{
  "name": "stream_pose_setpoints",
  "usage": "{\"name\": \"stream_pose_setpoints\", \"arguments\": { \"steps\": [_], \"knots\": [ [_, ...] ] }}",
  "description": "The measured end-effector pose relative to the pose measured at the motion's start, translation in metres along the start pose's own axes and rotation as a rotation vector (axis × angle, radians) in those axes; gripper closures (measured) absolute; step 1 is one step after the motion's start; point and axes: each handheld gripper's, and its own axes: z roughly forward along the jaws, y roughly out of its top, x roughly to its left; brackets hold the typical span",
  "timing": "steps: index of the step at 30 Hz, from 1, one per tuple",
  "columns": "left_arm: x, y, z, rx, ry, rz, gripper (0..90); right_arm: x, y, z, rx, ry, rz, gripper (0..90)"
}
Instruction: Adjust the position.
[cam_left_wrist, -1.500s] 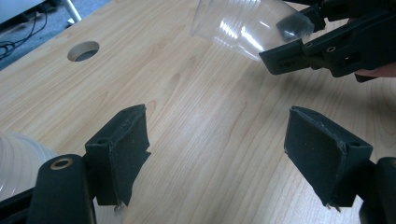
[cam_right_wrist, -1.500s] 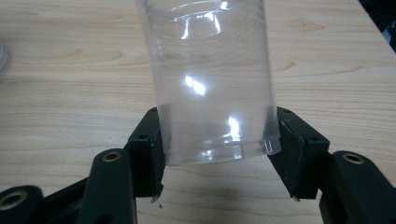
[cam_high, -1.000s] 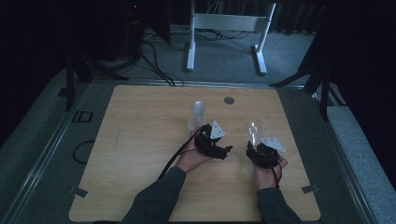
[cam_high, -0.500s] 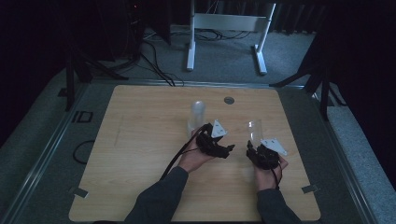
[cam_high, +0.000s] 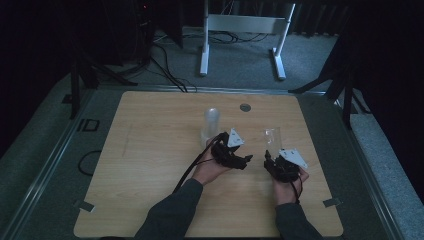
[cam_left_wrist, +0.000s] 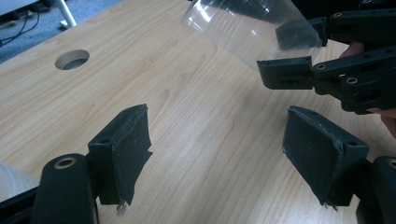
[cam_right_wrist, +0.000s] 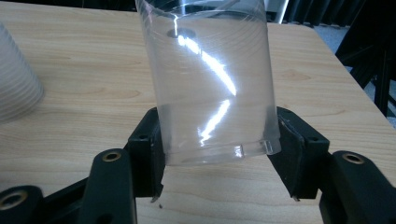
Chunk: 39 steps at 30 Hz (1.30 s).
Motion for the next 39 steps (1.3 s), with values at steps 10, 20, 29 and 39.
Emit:
{"name": "stream_pose_setpoints", "arguments": {
  "steps": [10,20,29,39],
  "knots": [
    [0.0,0.001,0.0,-0.007,-0.009,-0.007,23.1,0.002,0.001,-0.004,-0.033,0.0,-0.017,41.9],
    [0.002,0.005,0.0,-0.015,-0.03,-0.028,23.1,0.002,0.001,-0.007,-0.05,-0.004,-0.02,41.9],
    [0.003,0.009,0.001,-0.029,-0.043,-0.049,23.1,0.003,0.002,-0.01,-0.076,-0.004,-0.029,41.9],
    [0.002,0.017,0.005,-0.049,-0.061,-0.074,23.3,0.004,0.002,-0.015,-0.111,-0.012,-0.033,41.9]
  ]
}}
